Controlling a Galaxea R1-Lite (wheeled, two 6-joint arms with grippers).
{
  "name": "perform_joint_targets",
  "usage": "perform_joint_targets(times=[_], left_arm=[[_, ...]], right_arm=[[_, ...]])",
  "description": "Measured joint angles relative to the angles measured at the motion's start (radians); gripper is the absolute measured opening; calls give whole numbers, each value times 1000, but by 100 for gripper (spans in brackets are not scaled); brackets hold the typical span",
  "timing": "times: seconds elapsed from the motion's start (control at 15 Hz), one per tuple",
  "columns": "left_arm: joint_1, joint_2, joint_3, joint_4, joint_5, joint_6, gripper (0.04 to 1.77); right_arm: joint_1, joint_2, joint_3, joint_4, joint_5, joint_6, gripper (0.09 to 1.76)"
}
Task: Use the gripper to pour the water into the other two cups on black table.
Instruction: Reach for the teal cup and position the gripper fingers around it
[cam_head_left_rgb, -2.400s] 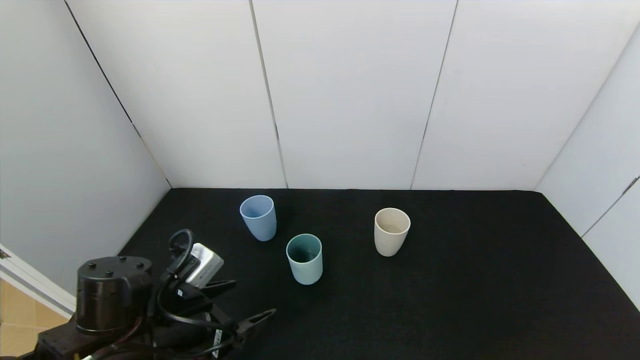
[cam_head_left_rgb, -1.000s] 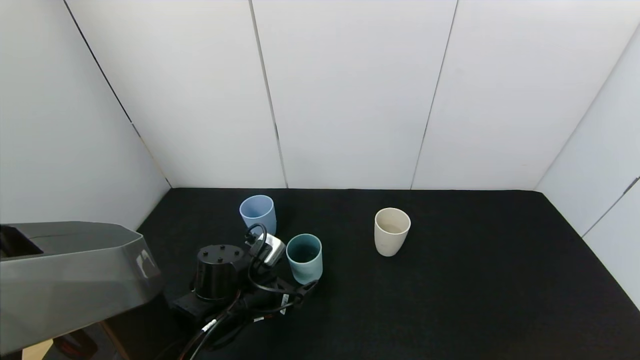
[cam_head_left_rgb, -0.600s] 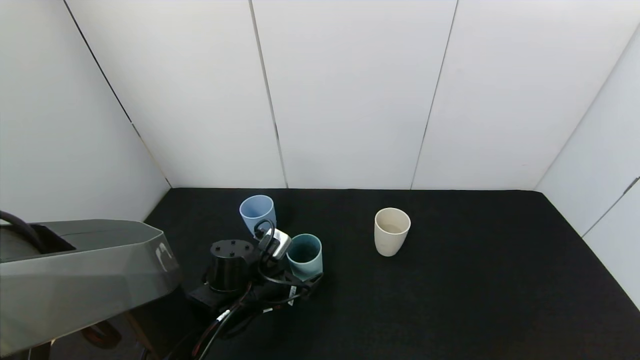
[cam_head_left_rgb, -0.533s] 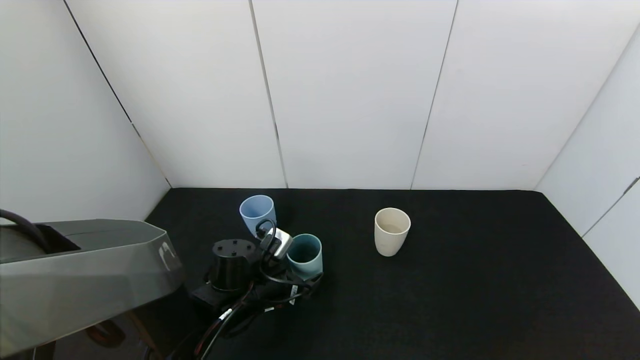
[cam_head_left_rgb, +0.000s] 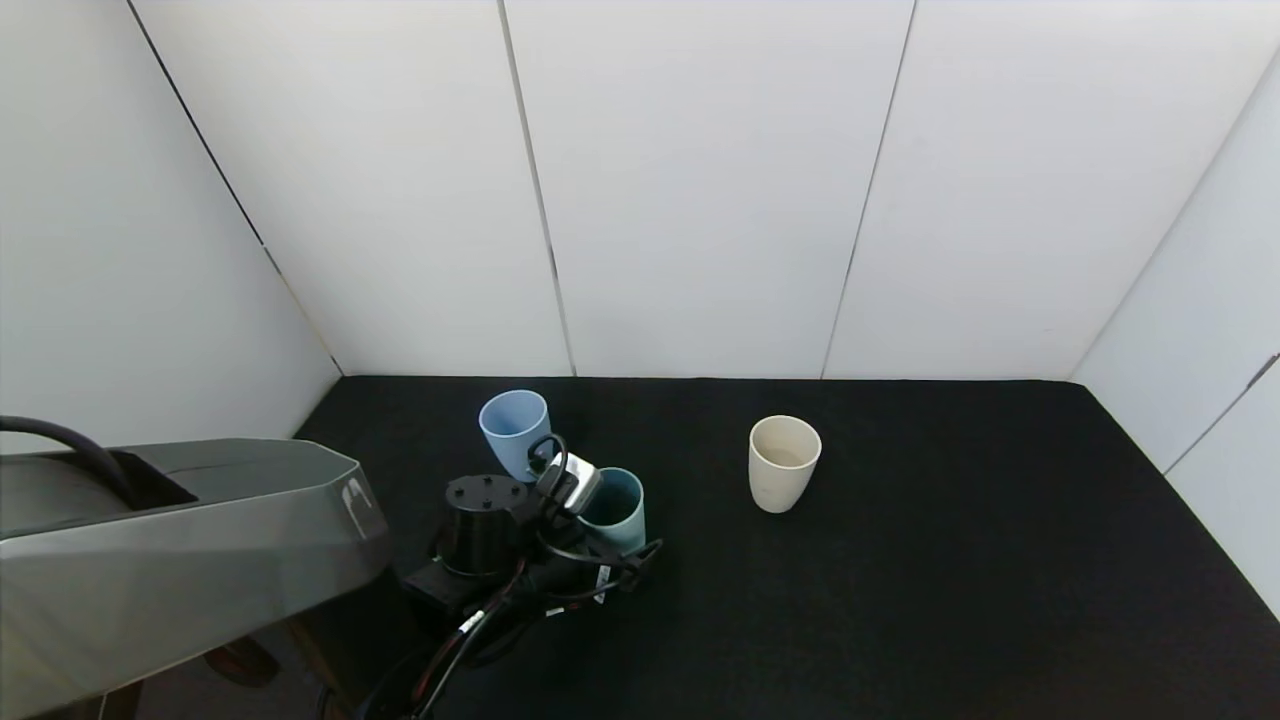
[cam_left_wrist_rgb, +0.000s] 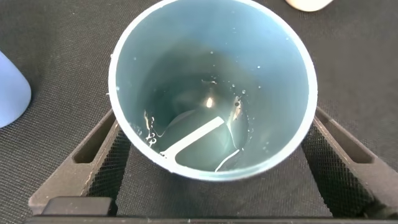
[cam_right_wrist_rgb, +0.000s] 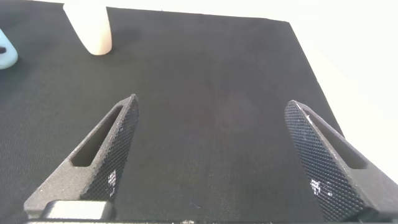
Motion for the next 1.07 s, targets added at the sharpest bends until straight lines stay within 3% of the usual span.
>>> perform_joint_targets(times=[1.0, 1.07], left_arm=[[5, 47, -90, 24, 4, 0, 172], [5, 47, -94, 25, 4, 0, 153]], right_arm=[[0, 0, 0, 0, 0, 0, 171], [0, 0, 0, 0, 0, 0, 171]])
